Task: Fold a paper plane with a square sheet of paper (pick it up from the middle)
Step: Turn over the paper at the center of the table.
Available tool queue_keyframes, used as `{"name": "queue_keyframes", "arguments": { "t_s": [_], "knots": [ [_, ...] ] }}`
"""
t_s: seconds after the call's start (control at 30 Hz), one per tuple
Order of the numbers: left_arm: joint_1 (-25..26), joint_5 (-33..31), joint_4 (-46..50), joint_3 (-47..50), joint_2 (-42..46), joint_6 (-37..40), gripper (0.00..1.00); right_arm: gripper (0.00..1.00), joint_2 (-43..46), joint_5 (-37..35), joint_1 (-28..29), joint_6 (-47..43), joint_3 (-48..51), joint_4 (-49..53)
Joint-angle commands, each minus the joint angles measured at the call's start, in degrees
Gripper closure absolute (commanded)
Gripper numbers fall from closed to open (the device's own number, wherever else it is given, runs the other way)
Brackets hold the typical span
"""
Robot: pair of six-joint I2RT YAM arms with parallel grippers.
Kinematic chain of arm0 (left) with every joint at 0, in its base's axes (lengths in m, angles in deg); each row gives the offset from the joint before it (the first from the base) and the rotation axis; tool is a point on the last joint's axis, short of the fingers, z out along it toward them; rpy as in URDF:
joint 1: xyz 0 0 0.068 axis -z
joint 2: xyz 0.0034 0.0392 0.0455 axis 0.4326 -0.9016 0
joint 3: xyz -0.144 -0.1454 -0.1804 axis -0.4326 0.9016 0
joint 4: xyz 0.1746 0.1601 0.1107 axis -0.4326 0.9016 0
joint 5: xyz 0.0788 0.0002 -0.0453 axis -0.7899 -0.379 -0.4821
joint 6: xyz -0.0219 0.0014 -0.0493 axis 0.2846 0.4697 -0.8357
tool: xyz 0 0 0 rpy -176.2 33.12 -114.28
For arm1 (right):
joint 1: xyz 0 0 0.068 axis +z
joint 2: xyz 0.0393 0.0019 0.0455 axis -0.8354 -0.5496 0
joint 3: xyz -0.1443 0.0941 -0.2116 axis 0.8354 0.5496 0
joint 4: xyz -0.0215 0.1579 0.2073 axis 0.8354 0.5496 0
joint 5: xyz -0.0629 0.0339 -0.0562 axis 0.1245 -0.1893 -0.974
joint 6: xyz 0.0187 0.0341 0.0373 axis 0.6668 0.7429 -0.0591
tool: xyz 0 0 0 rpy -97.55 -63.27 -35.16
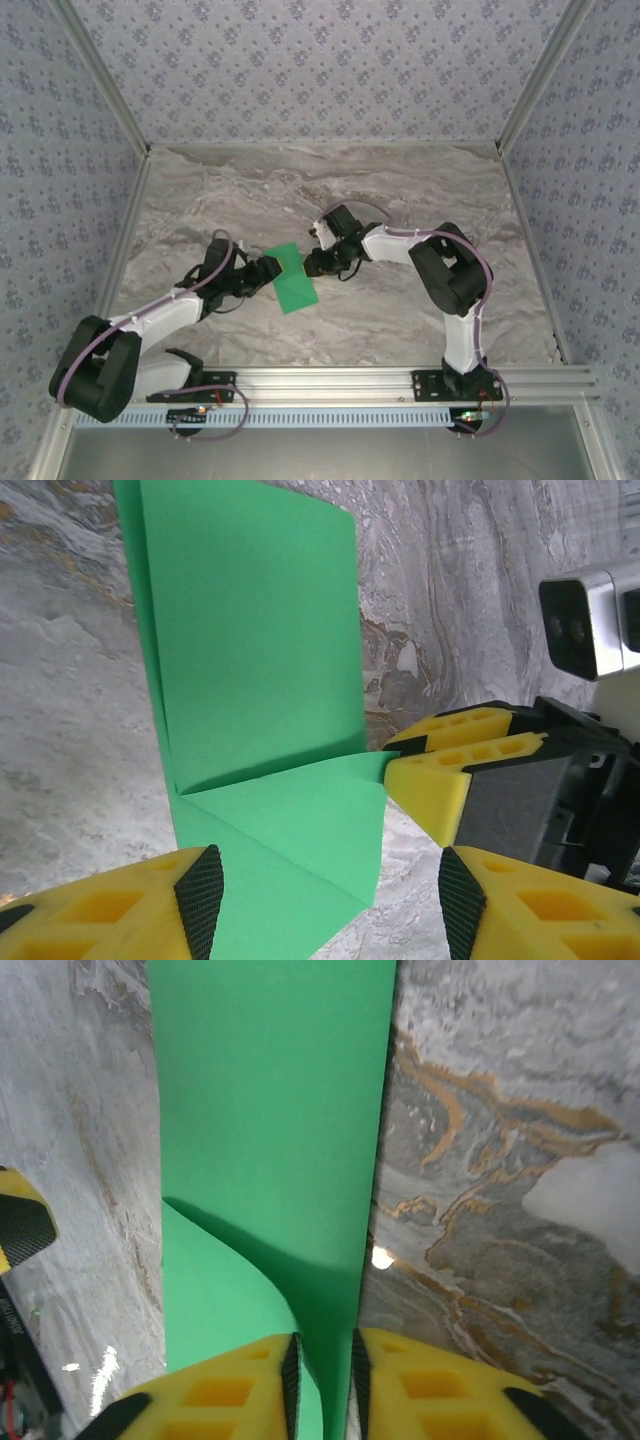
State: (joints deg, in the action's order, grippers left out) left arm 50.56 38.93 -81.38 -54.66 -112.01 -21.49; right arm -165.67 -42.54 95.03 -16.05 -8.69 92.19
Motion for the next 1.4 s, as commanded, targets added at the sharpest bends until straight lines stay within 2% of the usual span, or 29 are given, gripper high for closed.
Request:
{"name": "queue_keyframes", "arguments": {
  "t_s": [0.0, 0.07, 0.17, 0.47, 1.2, 1.3, 1.37],
  "knots": [
    [0.7, 2.2, -3.3, 0.7, -1.4, -1.6, 0.38, 0.84, -1.3, 3.5, 0.1, -0.6, -1.5, 0.7],
    [1.0, 3.0, -4.5, 0.7, -2.4, -2.0, 0.38, 0.92, -1.4, 3.8, -0.1, -0.1, -1.4, 0.2],
    [1.3, 4.0, -6.1, 0.6, -4.3, -2.7, 0.38, 0.97, -0.8, 3.5, -0.9, 1.3, -0.1, -2.0],
    [3.5, 4.3, -10.0, -0.8, -10.1, -4.1, 0.39, 0.99, 0.8, 3.4, -3.0, 4.8, 3.6, -6.4],
    [4.0, 5.2, -13.3, -5.9, -16.6, -2.3, 0.41, 0.98, 0.8, 3.4, -3.2, 4.5, 4.2, -5.8],
    [3.9, 5.1, -12.8, -6.6, -17.5, -2.1, 0.43, 0.94, 1.5, 3.3, -3.2, 4.5, 4.1, -5.1],
    [3.9, 4.9, -12.2, -7.0, -18.0, -2.0, 0.45, 0.85, 2.7, 2.4, -3.2, 4.5, 4.1, -4.3]
  ]
}}
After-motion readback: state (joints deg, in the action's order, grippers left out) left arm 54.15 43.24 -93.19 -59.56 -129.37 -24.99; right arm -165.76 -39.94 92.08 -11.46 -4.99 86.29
